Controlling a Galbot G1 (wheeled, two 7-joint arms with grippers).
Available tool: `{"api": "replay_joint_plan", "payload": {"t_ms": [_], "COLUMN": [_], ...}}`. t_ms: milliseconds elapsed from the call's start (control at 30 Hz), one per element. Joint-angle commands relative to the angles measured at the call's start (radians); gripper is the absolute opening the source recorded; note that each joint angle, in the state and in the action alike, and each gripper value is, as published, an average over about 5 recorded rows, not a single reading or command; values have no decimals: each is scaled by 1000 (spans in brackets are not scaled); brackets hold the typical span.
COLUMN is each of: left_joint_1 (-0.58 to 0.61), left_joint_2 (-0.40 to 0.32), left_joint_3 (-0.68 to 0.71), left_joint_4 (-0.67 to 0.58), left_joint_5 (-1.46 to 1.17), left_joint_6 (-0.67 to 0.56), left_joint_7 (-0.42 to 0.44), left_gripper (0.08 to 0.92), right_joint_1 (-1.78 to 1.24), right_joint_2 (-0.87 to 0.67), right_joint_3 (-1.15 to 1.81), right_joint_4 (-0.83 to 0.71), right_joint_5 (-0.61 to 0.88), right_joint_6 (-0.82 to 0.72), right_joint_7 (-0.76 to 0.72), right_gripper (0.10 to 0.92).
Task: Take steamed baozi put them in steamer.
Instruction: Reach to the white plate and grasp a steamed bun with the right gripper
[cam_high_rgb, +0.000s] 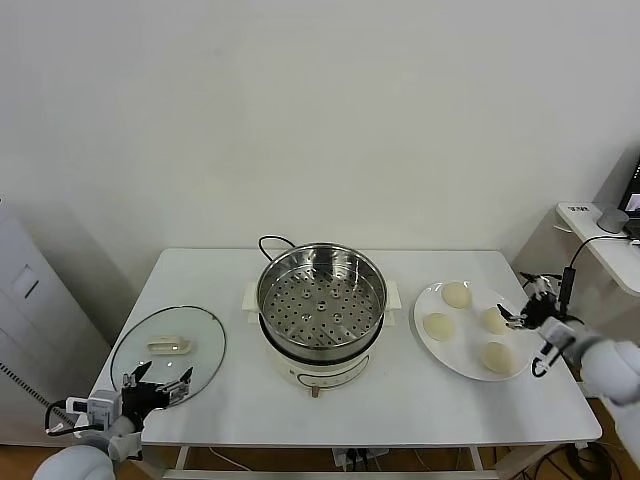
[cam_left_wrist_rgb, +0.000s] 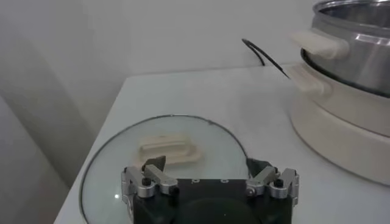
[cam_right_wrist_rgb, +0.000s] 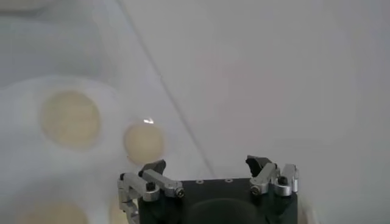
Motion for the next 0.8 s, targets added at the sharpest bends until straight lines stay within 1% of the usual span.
{"api": "replay_joint_plan", "payload": {"t_ms": [33, 133, 233, 467, 633, 800], "left_joint_1": [-11, -18, -23, -27, -30, -37], "left_joint_2": [-1, -1, 1, 2, 3, 5], "left_joint_3": [8, 11, 14, 21, 24, 31], "left_joint_4": [-2, 0, 1, -4, -2, 0], "left_joint_5": [5, 5, 3, 0, -4, -6], "left_joint_6": [7, 8, 9, 11, 10, 10], "left_joint_7": [-1, -1, -1, -1, 0, 0], "left_gripper": [823, 823, 823, 823, 823, 823], "right_joint_1": [557, 691, 787, 887, 886, 854], "right_joint_2": [-65, -24, 41, 210, 290, 344], "right_joint_3": [-532, -667, -767, -859, -845, -793], "right_joint_4": [-231, -321, -414, -610, -719, -782], "right_joint_5": [48, 92, 97, 13, -60, -119], "right_joint_6": [29, 49, 86, 145, 189, 216], "right_joint_7": [-342, -395, -451, -529, -529, -498], "right_gripper": [823, 823, 823, 823, 823, 823]}}
